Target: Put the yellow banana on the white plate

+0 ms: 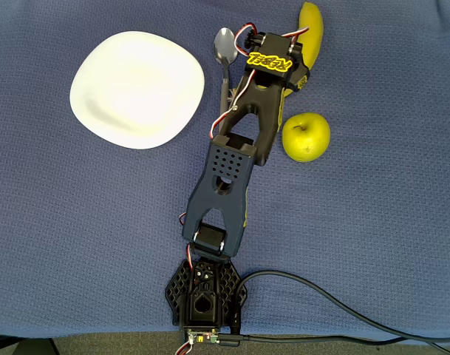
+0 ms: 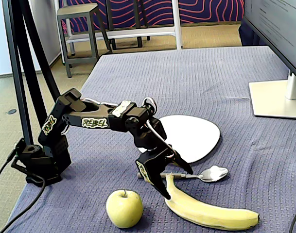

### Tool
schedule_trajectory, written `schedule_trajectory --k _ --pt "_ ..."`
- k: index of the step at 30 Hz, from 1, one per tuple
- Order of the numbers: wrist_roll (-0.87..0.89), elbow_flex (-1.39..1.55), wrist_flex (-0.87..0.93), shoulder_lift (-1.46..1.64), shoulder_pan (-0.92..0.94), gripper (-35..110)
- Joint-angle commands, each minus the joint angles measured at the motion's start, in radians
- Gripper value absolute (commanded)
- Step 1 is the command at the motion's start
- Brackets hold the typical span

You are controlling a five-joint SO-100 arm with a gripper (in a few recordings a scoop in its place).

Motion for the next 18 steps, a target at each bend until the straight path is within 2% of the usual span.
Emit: schedule_trajectory --k 1,13,18 --pt "-0.012 -0.067 -0.002 0.015 -0.008 37" --pt "0.029 -0.044 -0.106 -0.006 0.037 39" --pt "0.058 -0.043 -0.092 -0.017 0.046 39"
